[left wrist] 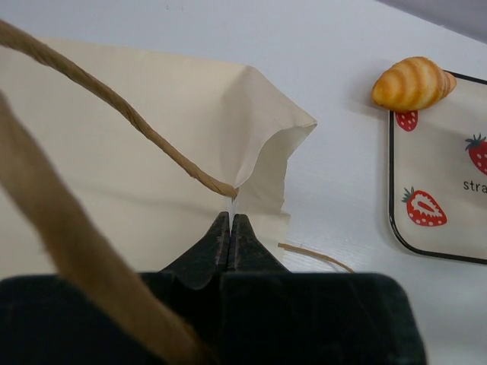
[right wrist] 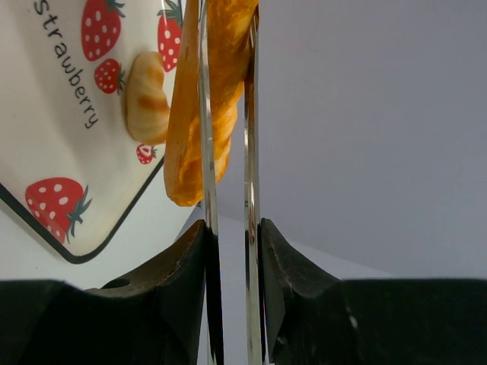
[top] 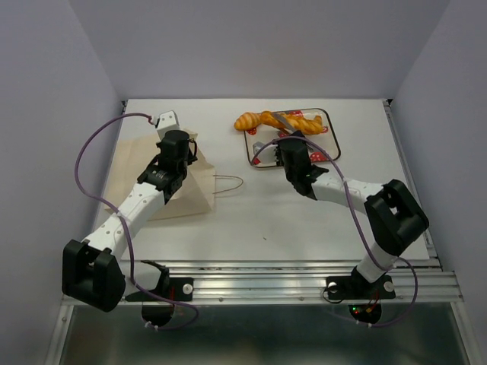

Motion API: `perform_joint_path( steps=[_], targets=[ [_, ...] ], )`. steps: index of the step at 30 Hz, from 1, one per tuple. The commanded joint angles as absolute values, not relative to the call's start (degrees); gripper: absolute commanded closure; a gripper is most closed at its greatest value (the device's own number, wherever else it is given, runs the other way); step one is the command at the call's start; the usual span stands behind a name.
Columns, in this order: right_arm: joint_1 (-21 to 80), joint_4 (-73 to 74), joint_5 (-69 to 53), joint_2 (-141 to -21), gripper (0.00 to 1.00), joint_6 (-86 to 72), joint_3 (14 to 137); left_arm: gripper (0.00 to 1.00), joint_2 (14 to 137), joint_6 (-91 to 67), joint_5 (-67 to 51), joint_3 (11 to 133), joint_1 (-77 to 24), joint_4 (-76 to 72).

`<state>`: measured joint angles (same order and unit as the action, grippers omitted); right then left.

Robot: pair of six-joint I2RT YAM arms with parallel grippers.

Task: Take the fake bread out of the paper bag
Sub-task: Place the fake bread in the container.

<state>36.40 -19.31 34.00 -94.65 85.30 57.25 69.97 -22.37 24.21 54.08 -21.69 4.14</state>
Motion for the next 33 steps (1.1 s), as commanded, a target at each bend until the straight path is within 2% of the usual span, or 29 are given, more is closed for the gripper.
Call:
perform_joint_path(
  steps=[1, 10, 14, 17, 18, 19, 23, 26, 33],
  targets=[
    [36.47, -25.93, 33.66, -96.85, 0.99, 86.66, 58.10, 1.00, 69.08, -22.50, 25.75, 54.76, -21.53, 3.08],
    [37.08, -27.86, 33.14, -104.14, 0.98, 83.32, 56.78, 1.00, 68.12, -22.06, 24.44, 54.93, -21.53, 2.99],
    [38.14, -27.43, 32.52, -104.68, 0.94, 81.05, 54.94, 1.00, 68.47, -21.88, 23.73, 55.02, -21.53, 2.90],
    [39.54, -23.74, 31.82, -103.54, 0.81, 77.44, 55.02, 1.00, 68.47, -21.62, 23.99, 54.93, -21.53, 2.90],
    [39.55, -22.25, 31.47, -103.10, 0.81, 76.30, 55.19, 1.00, 68.47, -21.62, 24.26, 54.93, -21.45, 2.90],
    [40.16, -20.76, 30.33, -102.57, 0.73, 75.25, 55.46, 1.00, 68.47, -21.53, 24.43, 54.93, -21.45, 2.90],
    [40.78, -7.78, 25.67, -100.11, 0.58, 67.88, 58.79, 1.00, 68.47, -21.27, 24.61, 54.93, -21.45, 2.90],
    [40.78, -1.08, 22.51, -99.14, 0.56, 64.52, 62.22, 1.00, 68.29, -21.18, 24.79, 54.76, -21.45, 2.90],
    [40.78, 4.39, 20.66, -98.61, 0.47, 61.70, 64.95, 1.00, 68.12, -20.92, 24.79, 54.67, -21.45, 2.72]
  ],
)
